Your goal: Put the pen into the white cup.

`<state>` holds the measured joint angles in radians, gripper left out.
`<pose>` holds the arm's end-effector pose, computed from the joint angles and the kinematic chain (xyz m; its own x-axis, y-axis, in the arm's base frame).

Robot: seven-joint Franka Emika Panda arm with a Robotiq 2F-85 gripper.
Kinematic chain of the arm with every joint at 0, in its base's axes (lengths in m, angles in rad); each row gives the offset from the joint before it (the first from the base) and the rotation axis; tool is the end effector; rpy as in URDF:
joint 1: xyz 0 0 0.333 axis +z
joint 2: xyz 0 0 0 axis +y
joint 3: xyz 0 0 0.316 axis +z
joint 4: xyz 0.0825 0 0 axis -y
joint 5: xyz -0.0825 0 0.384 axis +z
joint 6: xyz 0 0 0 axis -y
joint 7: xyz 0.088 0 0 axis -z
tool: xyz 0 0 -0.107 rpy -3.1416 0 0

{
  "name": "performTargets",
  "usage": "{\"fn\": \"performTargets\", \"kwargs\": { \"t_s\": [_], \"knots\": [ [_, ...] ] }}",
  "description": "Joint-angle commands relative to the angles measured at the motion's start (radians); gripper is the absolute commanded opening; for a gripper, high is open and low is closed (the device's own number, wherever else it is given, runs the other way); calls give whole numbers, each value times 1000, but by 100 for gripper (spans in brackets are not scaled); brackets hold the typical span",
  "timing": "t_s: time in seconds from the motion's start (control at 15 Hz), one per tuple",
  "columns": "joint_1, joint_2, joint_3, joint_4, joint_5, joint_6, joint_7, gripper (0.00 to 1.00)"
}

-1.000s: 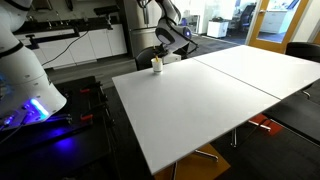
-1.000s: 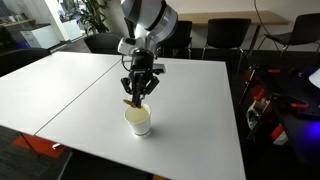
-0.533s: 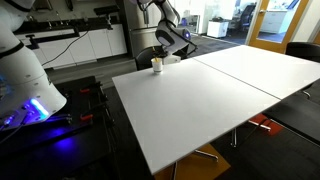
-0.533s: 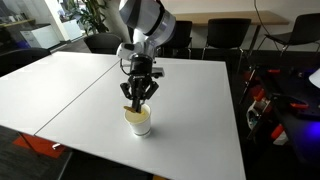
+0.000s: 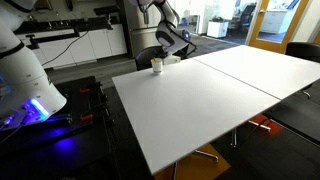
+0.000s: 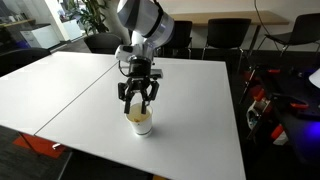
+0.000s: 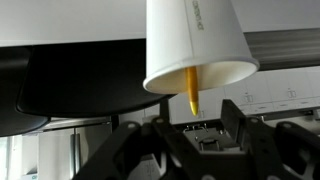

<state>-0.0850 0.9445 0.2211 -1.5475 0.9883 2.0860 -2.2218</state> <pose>0.6571 0.1155 0.0951 0.0455 0.5502 0.8338 0.9925 0.0700 -0.1003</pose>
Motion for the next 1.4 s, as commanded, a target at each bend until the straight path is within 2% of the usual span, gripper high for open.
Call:
{"fn": "performTargets", "kwargs": {
  "t_s": [0.0,0.13,0.53,0.73,1.07,1.33],
  "knots": [
    [19,-18,-16,0,1,11,3,90],
    [11,-47,-11,-29,10,14,-11,100],
    [3,-156,-9,-116,65,72,-24,100],
    [1,-229,-13,-181,149,164,-30,100],
    [28,-349,-51,-283,320,388,15,100],
    [72,-426,-109,-349,336,538,151,100]
  ]
}}
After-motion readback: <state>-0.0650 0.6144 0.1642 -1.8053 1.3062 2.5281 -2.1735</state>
